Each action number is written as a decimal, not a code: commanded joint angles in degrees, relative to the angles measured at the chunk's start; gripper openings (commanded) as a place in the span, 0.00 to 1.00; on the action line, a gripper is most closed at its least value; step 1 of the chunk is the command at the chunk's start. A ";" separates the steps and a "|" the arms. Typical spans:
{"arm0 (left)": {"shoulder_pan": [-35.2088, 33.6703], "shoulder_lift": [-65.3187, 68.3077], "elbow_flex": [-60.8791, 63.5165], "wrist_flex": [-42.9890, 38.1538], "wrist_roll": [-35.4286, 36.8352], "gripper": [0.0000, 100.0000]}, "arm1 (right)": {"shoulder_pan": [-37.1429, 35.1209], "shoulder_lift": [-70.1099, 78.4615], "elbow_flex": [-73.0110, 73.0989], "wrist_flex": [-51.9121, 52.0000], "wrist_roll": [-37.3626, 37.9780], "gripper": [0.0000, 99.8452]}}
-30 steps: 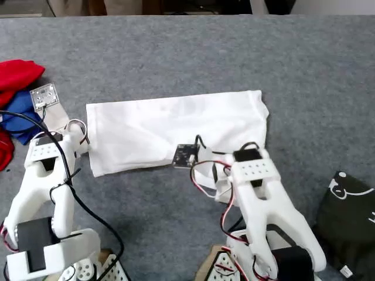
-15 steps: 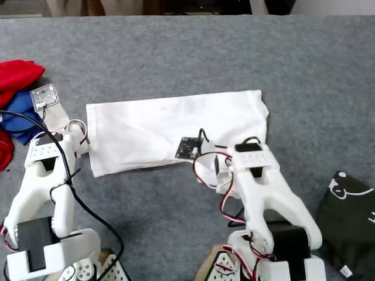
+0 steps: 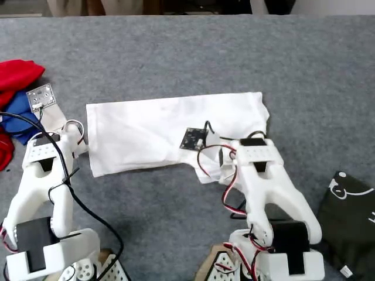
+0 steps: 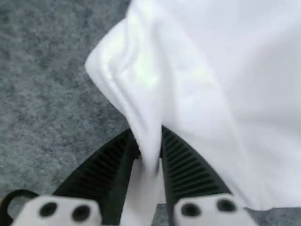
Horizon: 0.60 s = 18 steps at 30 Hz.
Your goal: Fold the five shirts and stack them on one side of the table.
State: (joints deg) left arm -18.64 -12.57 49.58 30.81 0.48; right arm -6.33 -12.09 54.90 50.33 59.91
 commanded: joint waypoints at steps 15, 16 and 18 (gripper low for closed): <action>-0.35 -0.04 -2.81 0.26 -0.18 0.02 | -2.77 16.40 -43.74 24.00 4.31 0.01; -0.35 -0.04 -2.73 0.26 -0.18 0.02 | -2.77 19.30 -46.81 24.79 5.10 0.01; -0.35 -0.04 -2.81 0.26 -0.18 0.02 | -2.77 24.48 -52.79 26.37 5.98 0.01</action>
State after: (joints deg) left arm -18.64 -12.40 49.58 30.81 0.48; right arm -8.26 6.55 12.18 74.59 64.40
